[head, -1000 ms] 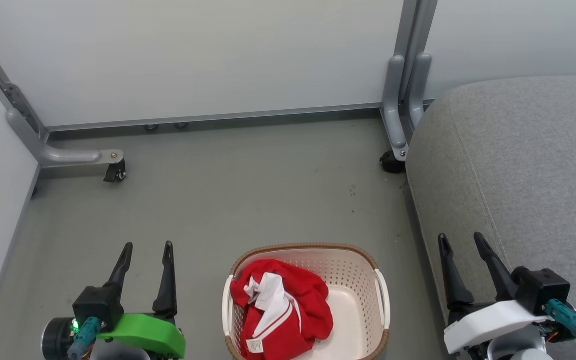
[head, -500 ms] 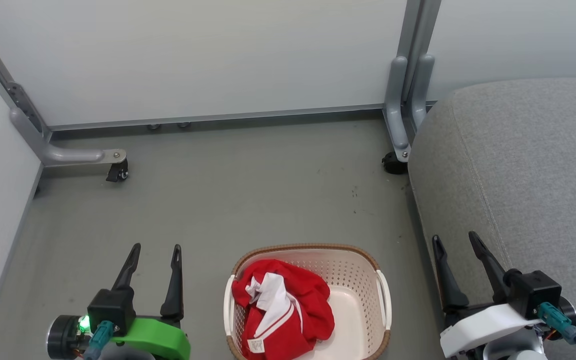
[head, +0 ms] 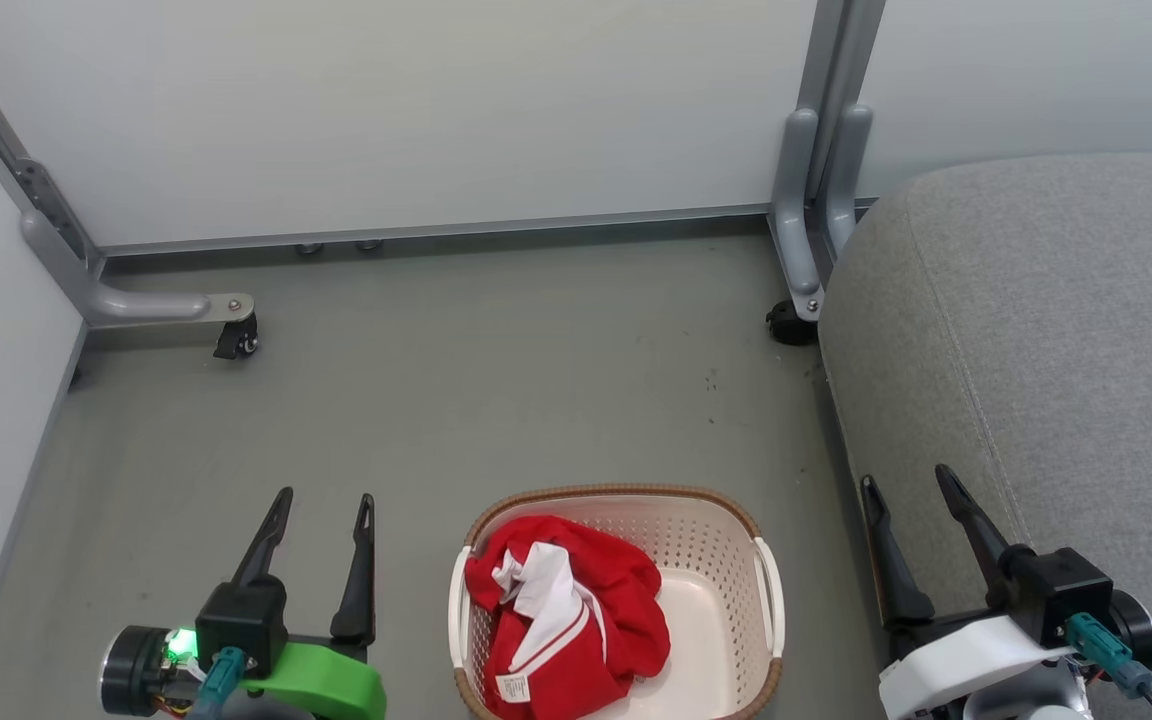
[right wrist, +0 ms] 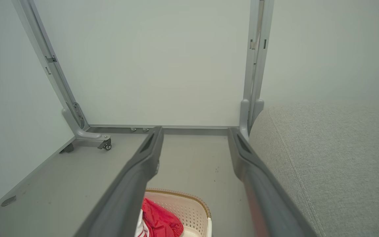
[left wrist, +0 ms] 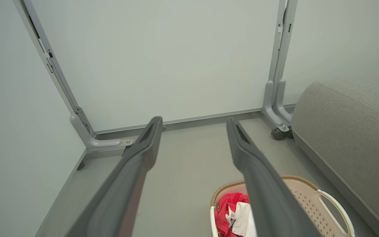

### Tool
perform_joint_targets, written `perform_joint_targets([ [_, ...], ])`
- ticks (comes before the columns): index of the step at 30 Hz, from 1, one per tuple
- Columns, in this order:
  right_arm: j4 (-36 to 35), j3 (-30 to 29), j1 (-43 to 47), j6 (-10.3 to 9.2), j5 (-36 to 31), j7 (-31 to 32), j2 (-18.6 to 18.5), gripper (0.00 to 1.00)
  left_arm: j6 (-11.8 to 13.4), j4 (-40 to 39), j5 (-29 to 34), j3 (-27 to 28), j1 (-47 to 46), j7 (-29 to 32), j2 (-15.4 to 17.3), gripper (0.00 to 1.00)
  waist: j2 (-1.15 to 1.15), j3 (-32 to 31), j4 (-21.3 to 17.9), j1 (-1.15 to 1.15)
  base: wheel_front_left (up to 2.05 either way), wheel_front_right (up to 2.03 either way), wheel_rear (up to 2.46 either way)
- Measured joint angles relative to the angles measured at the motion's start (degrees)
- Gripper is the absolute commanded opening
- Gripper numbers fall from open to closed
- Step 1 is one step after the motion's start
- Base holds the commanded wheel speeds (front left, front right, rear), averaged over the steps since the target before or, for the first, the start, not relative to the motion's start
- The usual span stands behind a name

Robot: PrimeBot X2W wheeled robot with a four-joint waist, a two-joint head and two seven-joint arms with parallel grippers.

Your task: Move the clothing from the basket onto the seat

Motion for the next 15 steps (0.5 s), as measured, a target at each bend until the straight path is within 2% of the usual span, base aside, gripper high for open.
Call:
perform_joint_targets([
  [11, -0.08, -0.27, -0.18, 0.00, 0.94, -0.02, -0.01, 1.00, -0.48, 1.05, 0.20, 0.53, -0.02, 0.00, -0.55, 1.00, 0.00, 0.82, -0.02, 0.00, 0.00, 0.00, 0.00],
  [15, -1.07, -0.57, -1.58, 0.00, 1.02, 0.00, -0.01, 1.00, -1.01, 4.05, 1.45, -2.68, -2.01, -0.01, -0.88, 1.00, 0.00, 2.11, -0.13, 0.00, 0.00, 0.00, 0.00],
])
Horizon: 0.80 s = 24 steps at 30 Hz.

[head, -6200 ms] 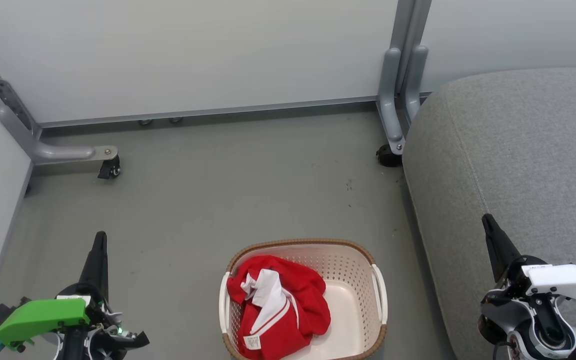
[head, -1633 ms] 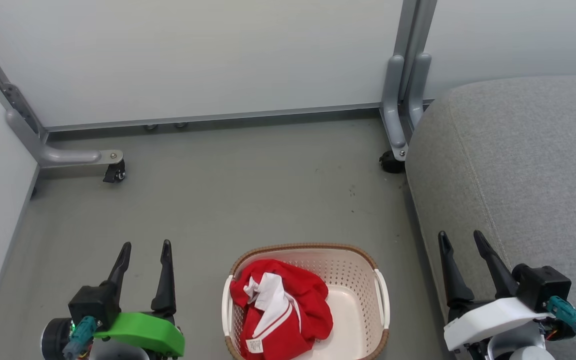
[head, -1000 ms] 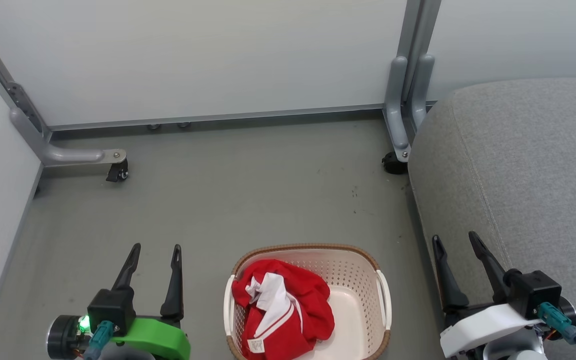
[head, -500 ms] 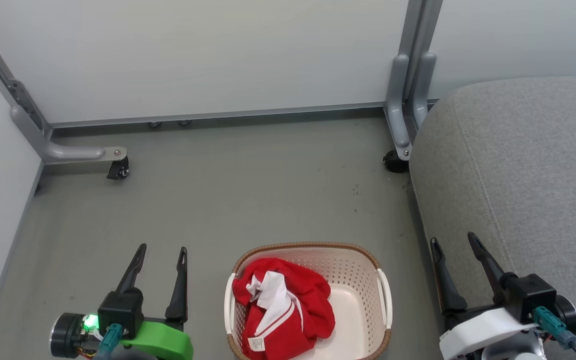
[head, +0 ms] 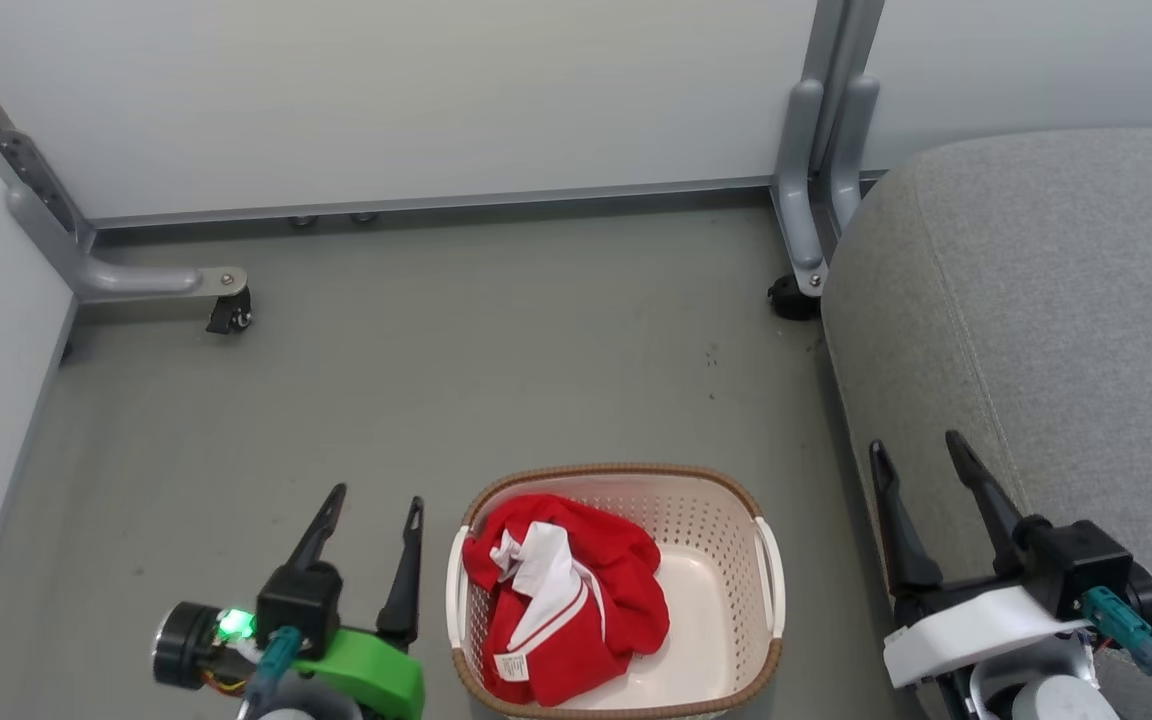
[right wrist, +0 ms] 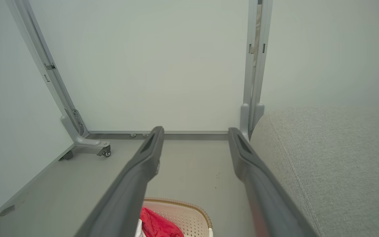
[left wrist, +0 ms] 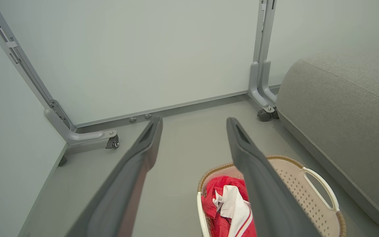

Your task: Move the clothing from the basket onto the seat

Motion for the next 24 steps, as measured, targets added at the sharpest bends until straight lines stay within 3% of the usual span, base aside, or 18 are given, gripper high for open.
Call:
perform_joint_targets([
  [7, -2.21, -0.20, -5.40, 0.01, -0.08, -0.25, -0.02, 1.00, -0.97, 11.22, 1.83, -10.03, -10.42, 0.00, -0.59, 1.00, 0.00, 5.59, -0.38, 0.00, 0.00, 0.00, 0.00],
  [12, -3.37, 0.26, -9.42, 0.01, 0.05, -1.03, -0.02, 1.00, -0.98, 20.16, -1.78, -18.13, -18.41, 0.02, -0.69, 1.00, 0.00, 11.05, -1.24, 0.00, 0.00, 0.00, 0.00],
  [19, -5.21, 1.52, -15.68, 0.01, 1.90, -2.61, -0.04, 1.00, 1.30, 29.45, -4.86, -26.91, -30.19, 2.48, -0.78, 1.00, 0.00, 19.78, -3.25, 0.00, 0.00, 0.00, 0.00],
  [24, -6.20, 2.74, -18.90, 0.01, 3.08, -3.21, -0.07, 1.00, 3.48, 35.70, -3.61, -31.37, -37.19, 5.59, -0.75, 1.00, 0.00, 26.21, -5.11, 0.01, 0.00, 0.00, 0.00],
])
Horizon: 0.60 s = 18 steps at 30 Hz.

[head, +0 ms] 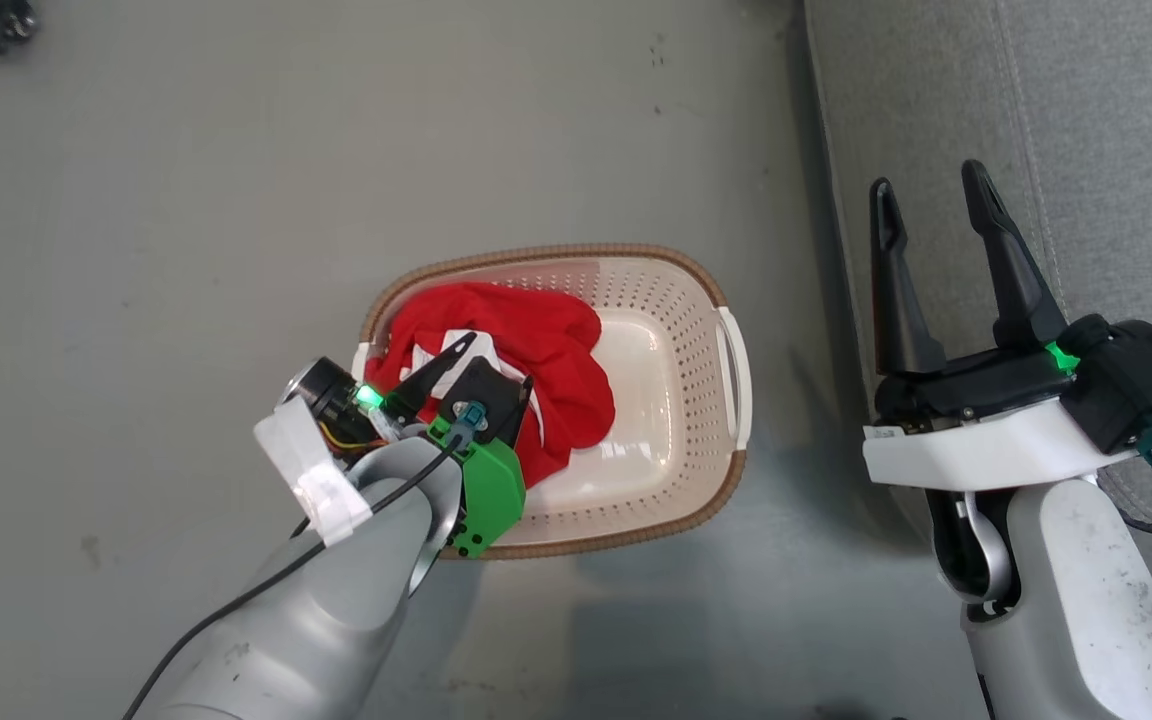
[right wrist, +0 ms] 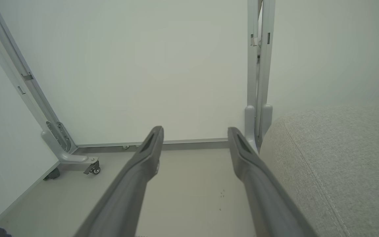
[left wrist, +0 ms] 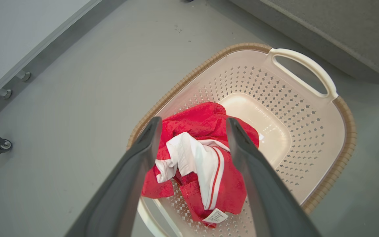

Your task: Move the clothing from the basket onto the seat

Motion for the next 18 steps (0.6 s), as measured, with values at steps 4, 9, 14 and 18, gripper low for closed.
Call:
perform_joint_targets([
  [4, -0.23, 1.05, -1.38, 0.00, 0.96, -0.23, -0.05, 1.00, 1.15, 5.03, 1.69, -2.54, -3.90, 1.45, -0.08, 1.00, 0.00, 5.06, -1.75, 0.00, 0.00, 0.00, 0.00],
  [9, -1.85, 1.88, -2.50, 0.00, 2.27, -0.32, -0.07, 1.00, 2.08, 10.73, 2.12, -3.66, -7.27, 2.49, -0.08, 1.00, 0.00, 10.58, -4.26, 0.00, 0.00, 0.00, 0.00],
  [14, -3.32, 2.30, -2.65, 0.00, 3.30, -0.33, -0.07, 1.00, 2.36, 14.64, 2.77, -4.41, -10.18, 2.41, 0.71, 1.00, 0.00, 15.00, -6.67, 0.00, 0.00, 0.00, 0.00],
  [18, -3.88, 2.83, -2.93, 0.00, 3.96, -0.33, -0.05, 1.00, 2.67, 16.64, 2.78, -4.55, -11.90, 3.49, 2.47, 1.00, 0.00, 18.19, -8.39, 0.00, 0.00, 0.00, 0.00],
])
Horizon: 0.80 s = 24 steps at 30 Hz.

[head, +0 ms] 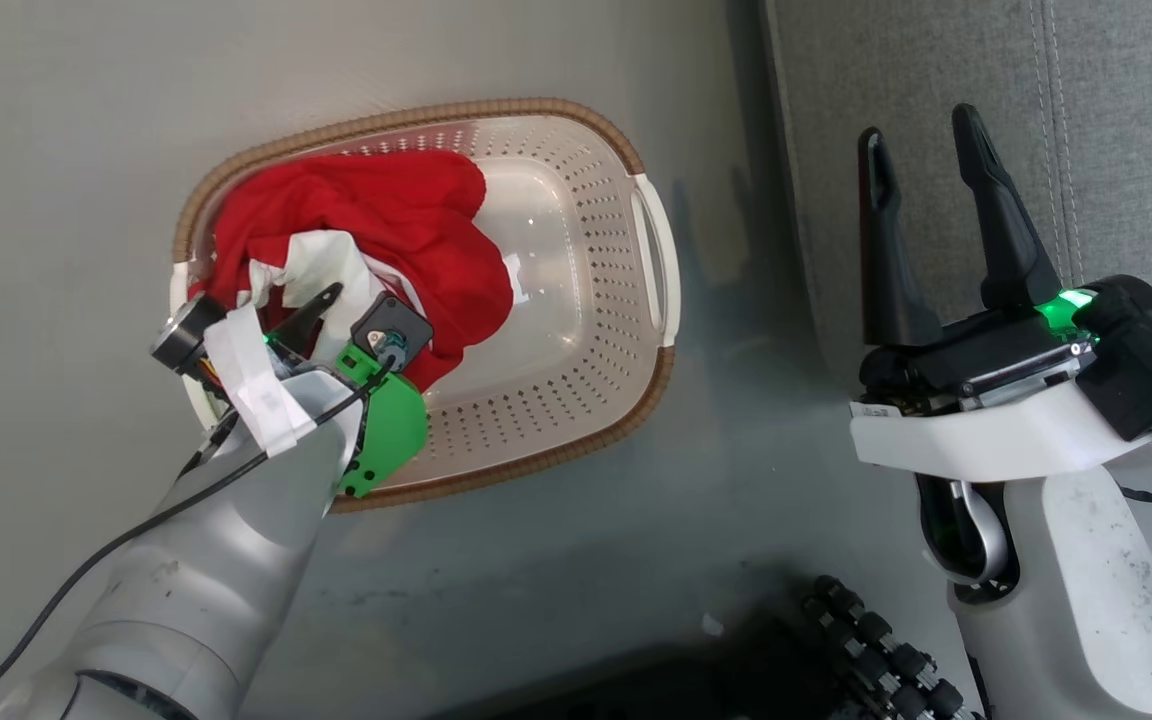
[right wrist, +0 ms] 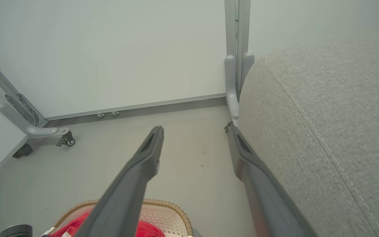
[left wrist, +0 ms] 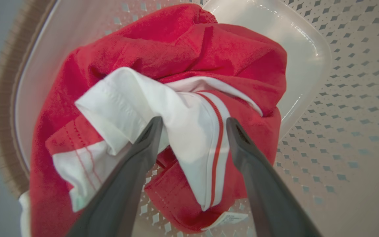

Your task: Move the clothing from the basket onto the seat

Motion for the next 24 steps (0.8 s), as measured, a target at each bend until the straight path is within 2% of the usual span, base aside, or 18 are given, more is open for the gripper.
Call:
perform_joint_targets([
  [14, -0.41, 1.01, -1.10, 0.00, 1.44, 0.00, 0.01, 1.00, 1.72, 1.93, -1.14, -0.01, -2.30, 4.78, 1.65, 1.00, 0.00, 6.47, -3.79, 0.00, 0.00, 0.00, 0.00],
  [16, -0.43, 1.14, -1.28, 0.00, 1.53, 0.00, 0.02, 1.00, 1.67, 1.97, -1.34, -0.09, -2.61, 6.45, 1.72, 0.08, 0.00, 6.82, -4.01, 0.00, 0.00, 0.00, 0.00],
  [17, -0.43, 1.18, -1.48, 0.00, 1.55, 0.00, 0.02, 1.00, 1.52, 2.03, -1.52, -0.08, -2.65, 6.55, 1.93, 0.00, 0.00, 6.96, -4.14, 0.00, 0.00, 0.00, 0.00],
  [24, -0.21, 0.99, -1.91, 0.00, 1.47, 0.00, 0.03, 1.00, 0.21, 2.24, -1.62, -1.20, -2.86, 5.13, 3.33, 0.00, 0.00, 6.65, -4.33, 0.00, 0.00, 0.00, 0.00],
])
